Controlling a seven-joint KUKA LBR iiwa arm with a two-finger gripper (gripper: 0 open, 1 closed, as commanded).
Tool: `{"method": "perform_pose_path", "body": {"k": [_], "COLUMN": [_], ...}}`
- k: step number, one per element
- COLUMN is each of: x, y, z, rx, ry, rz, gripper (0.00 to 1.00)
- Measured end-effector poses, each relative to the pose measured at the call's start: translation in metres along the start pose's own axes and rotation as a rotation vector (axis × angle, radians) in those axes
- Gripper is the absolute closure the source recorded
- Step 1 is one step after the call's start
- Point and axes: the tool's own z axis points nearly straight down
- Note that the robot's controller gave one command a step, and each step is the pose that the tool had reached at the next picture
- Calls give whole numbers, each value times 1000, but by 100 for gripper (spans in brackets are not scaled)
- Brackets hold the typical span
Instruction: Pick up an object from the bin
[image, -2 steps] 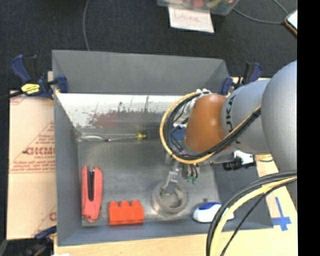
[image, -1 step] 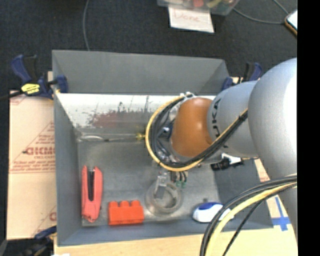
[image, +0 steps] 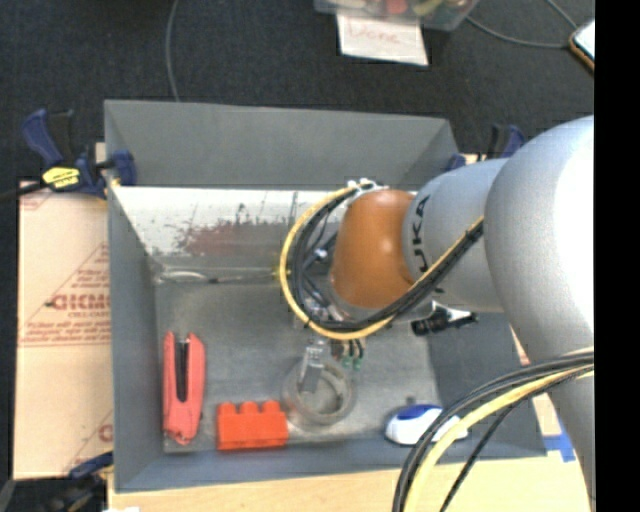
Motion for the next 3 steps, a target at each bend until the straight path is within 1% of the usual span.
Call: {"method": "perform_pose_path", "body": {"k": [1,2,3], "x": [23,23,23], "y": [27,27,27], "z": [2,7,7], "rx": [2,0,1], "ry": [4,-8,-7], "rz": [16,17,17], "gripper": [100,0,0]}}
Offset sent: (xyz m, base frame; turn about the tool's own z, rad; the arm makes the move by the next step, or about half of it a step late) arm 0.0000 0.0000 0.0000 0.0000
